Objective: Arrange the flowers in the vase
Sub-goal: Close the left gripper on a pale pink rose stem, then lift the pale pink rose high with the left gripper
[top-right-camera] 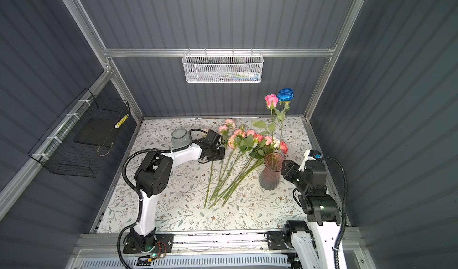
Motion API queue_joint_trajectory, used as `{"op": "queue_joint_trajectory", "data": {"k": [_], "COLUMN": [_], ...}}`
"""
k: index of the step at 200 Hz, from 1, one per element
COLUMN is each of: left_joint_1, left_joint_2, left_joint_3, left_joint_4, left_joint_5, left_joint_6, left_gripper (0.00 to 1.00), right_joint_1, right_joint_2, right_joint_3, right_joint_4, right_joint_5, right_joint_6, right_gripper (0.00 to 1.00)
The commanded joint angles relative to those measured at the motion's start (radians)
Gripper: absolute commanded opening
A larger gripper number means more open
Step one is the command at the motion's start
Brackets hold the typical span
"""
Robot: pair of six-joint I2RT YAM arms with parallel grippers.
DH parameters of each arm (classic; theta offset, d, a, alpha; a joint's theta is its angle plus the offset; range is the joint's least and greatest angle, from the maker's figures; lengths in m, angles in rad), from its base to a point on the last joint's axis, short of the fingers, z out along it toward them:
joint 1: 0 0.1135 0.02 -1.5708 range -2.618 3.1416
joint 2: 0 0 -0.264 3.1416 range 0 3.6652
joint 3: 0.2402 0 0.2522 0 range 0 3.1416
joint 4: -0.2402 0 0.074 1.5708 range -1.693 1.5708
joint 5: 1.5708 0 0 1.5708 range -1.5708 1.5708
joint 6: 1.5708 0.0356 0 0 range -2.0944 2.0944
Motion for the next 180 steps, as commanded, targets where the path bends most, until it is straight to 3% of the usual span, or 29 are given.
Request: {"op": "queue_joint_trajectory", "data": {"k": [1,45,105,129,159,180], "left_joint_1": [0.005,0.005,0.004,-0.019,-0.112,-0.145], "left_joint_2": [-0.104,-0.215,-0.461,-0.618,-0.816,-0.859], "left_joint_3": [0.005,-0.014,-0.099,-0.269,-0.512,-0.561], "left_joint_4": [0.013,0.058,0.185,0.335,0.689,0.852], "left_joint_5": [0.034,0.057,-0.020,-0.063,-0.194,-0.183], "left_joint_6": [0.020,0.001,0.081,0.107,0.227,0.269], "left_gripper": [0.00,0.00,0.00,0.00,0.00,0.00], "right_joint_1": [0.001,0.001,0.001,0.001,0.001,0.001], "right_joint_2": [0.007,0.002,-0.008,-0.015,-0.020,-0.020], "right_joint_3": [0.025,0.028,0.023,0.014,0.008,0.008], "right_joint_4": [-0.002,-0.002,-0.002,0.001,0.011,0.016], "right_joint_5": [-0.014,-0.012,-0.008,0.001,-0.006,-0.005], "right_joint_6": [-0.006,-0.004,0.004,0.007,0.019,0.025], "right_gripper": [0.61,0.61,0.62,0.62,0.62,0.62]}}
